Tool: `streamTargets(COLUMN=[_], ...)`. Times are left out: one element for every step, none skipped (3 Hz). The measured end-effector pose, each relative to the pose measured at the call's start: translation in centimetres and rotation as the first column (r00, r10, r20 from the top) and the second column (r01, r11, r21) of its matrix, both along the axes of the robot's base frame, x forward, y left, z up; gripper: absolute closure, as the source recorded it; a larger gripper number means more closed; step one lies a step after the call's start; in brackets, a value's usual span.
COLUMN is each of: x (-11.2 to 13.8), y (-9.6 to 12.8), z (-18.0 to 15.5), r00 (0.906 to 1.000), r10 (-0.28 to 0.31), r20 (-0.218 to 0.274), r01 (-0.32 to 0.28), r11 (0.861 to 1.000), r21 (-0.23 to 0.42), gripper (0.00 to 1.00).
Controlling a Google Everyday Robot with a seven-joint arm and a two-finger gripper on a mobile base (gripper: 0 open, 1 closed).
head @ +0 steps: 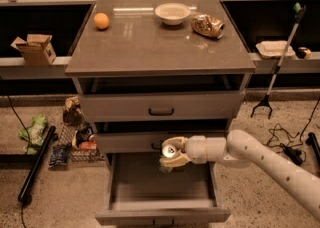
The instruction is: Pick green can from bottom drawer and place on counter
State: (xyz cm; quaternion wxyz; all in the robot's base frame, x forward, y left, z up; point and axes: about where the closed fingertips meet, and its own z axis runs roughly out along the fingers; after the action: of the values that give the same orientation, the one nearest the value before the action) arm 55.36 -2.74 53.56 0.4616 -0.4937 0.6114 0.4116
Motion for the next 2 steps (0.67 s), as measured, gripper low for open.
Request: streamTargets(x=[-0.2, -0.8], y=[-1.0, -1.9], z=[6.8, 17.1], r00=[0.9998, 0.9988], r10=[0.020, 0.026], r20=[-0.009, 0.041], r01=[-0.020, -0.022], r11=[0.999, 0.995], r21=[-0.026, -0.094], gripper=[1.00, 1.00])
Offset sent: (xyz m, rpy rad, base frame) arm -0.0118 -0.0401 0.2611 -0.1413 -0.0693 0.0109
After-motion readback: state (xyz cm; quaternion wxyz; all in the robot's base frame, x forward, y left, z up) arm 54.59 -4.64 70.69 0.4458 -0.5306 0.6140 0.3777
